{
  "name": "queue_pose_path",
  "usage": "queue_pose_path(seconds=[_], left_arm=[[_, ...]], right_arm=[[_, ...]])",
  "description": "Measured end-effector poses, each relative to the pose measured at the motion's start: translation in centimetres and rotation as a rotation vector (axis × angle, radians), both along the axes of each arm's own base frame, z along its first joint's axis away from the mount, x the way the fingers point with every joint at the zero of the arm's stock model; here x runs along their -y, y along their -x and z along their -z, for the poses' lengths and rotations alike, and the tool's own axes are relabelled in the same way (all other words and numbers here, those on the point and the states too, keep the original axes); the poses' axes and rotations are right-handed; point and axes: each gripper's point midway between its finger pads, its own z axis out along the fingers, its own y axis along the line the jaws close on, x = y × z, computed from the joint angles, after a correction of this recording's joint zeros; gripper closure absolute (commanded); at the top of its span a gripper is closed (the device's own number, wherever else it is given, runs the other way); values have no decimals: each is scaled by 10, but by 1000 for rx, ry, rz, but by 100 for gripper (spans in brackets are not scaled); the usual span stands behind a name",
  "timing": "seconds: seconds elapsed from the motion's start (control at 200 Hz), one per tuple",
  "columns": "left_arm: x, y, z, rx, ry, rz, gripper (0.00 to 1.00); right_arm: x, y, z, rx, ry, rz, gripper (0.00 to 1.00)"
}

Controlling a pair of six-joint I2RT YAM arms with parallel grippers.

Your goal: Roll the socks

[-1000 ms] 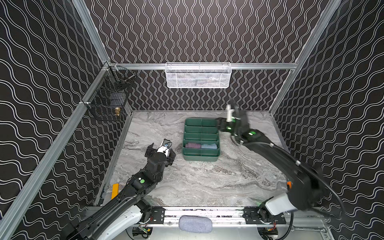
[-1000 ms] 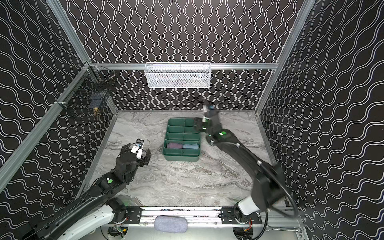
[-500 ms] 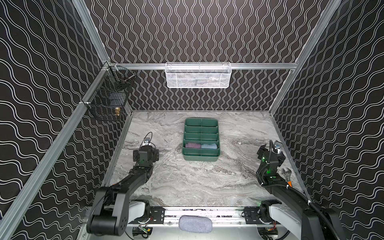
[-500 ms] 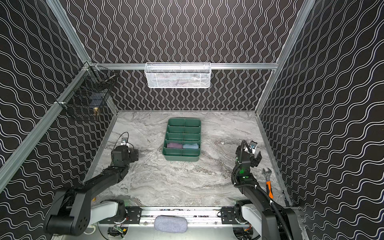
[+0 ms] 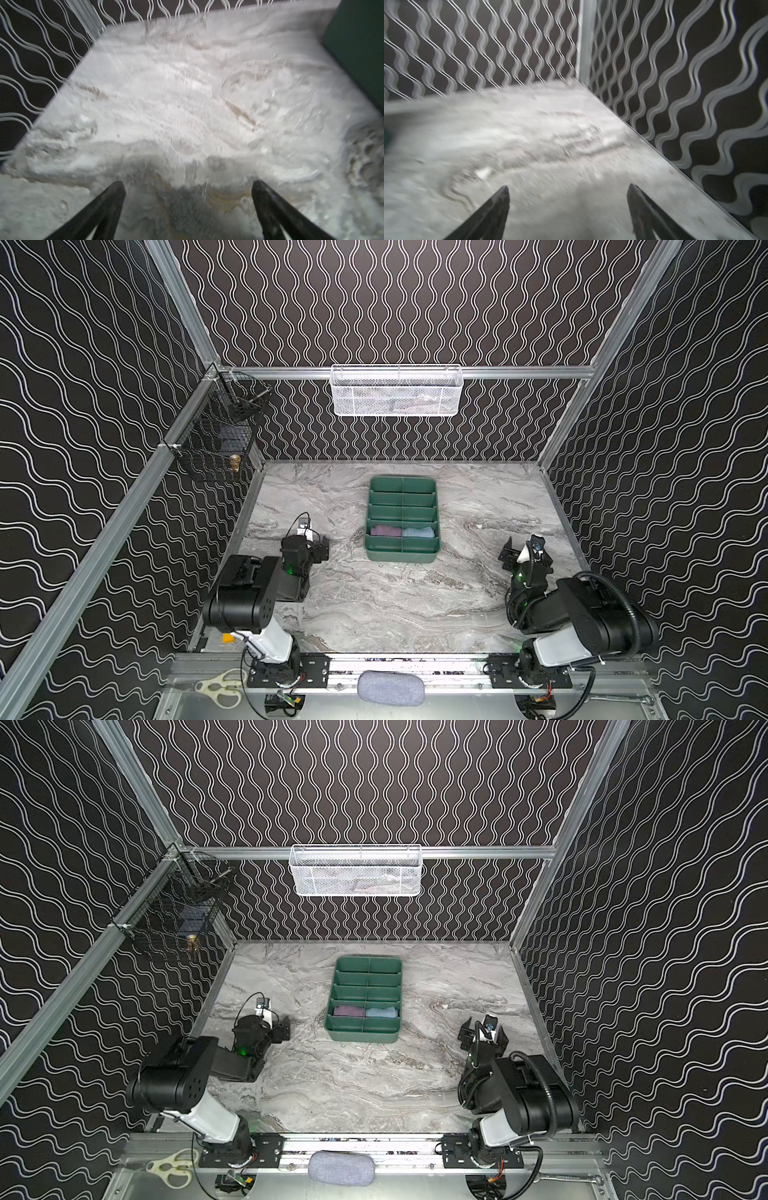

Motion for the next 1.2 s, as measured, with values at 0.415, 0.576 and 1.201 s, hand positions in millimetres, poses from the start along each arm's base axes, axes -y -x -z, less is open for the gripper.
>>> queue_pose_path(seconds=[0.415,0.576,1.201], left_arm=[[12,-21,-23,84,13,70,1],[12,-21,-23,85,12,70,1],[13,-25,-23,83,10,71,1]], right_arm=[[2,-51,-11,-22,-36,-104,0],[-4,-51,-1,-57,-55,-139,0],[-5,-51,0,-62,-63,-144,0]])
